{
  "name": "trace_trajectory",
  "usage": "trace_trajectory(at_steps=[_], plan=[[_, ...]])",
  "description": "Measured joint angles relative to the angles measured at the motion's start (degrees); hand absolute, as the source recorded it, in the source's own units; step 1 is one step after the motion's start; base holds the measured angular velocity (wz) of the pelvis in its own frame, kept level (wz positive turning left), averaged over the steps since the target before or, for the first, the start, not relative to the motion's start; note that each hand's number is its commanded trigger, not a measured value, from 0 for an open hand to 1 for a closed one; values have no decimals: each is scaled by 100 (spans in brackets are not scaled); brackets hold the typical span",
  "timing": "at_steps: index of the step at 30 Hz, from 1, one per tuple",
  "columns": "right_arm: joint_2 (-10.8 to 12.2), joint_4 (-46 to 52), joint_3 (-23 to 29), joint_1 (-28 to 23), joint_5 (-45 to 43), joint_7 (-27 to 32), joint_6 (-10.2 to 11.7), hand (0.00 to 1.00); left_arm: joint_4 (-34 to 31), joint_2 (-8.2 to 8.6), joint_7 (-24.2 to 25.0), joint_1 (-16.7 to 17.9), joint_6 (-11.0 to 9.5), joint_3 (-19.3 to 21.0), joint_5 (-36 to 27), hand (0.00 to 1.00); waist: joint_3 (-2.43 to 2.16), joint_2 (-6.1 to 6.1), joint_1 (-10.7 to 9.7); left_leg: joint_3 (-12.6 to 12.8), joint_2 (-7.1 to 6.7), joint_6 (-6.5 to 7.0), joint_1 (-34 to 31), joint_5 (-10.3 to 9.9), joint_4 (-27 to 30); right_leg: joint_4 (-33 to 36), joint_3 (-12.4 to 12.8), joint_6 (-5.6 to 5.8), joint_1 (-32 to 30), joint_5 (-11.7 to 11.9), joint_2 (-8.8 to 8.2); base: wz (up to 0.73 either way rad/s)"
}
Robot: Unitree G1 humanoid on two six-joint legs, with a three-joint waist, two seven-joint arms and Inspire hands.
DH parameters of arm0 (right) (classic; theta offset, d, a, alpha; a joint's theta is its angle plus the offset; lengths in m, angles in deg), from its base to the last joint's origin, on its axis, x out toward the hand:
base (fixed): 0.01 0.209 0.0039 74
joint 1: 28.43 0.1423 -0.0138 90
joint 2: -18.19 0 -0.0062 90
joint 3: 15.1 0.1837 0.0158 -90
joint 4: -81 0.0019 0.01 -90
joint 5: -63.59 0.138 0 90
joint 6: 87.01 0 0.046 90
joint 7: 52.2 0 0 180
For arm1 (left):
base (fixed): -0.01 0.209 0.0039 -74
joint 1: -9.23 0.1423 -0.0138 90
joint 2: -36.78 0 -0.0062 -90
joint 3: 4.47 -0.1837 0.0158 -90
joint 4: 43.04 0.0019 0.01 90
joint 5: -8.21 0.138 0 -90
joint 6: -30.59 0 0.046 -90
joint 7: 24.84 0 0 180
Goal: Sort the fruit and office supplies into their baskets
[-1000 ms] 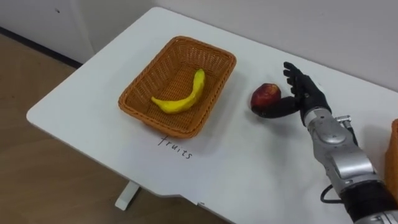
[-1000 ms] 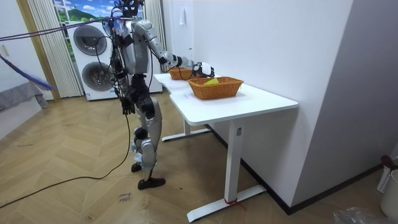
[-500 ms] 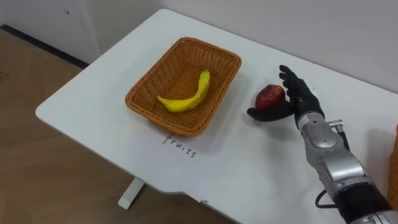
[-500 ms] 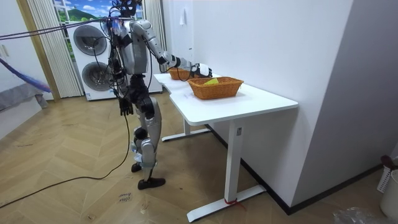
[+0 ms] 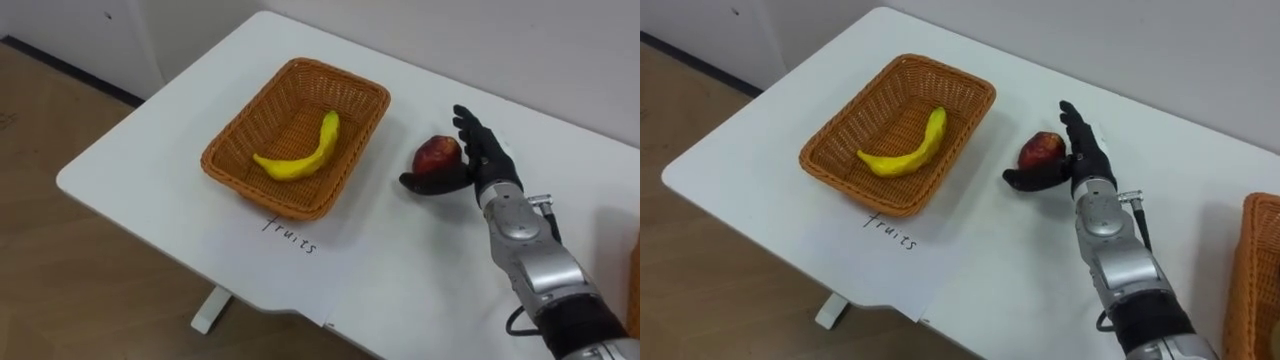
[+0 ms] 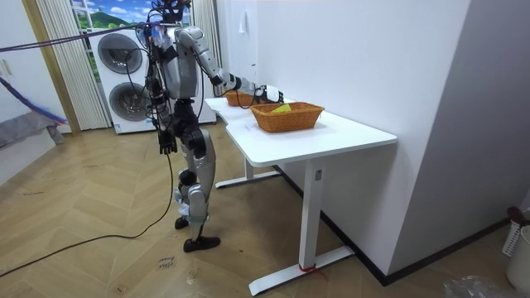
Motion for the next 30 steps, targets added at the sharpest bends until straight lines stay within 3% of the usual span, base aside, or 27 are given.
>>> trace_trajectory(at_steps=[1, 2, 21, 30], plan=[[0, 0, 0, 0, 0, 0, 0, 87, 0, 0, -2, 0, 0, 0, 0, 0, 0, 0, 0, 0, 0, 0, 0, 0, 1, 0, 0, 0, 0, 0, 0, 0], [0, 0, 0, 0, 0, 0, 0, 100, -1, 0, -4, 0, 0, 0, 0, 0, -1, 0, 0, 0, 0, 0, 0, 0, 2, 0, 0, 0, 0, 0, 0, 0], [2, -385, -45, 9, -251, -44, 165, 100, -74, -6, -36, 2, -1, 8, 440, 0, -65, -80, 26, 0, 1, 0, 21, 0, 0, 0, -4, 0, 3, 0, 4, 0], [-2, -413, -47, 10, -243, -215, 174, 100, -130, -8, -34, -2, 0, 8, 437, 0, -49, -119, 21, 0, 3, 0, 21, 0, -19, -3, -4, 0, 3, 0, 4, 0]])
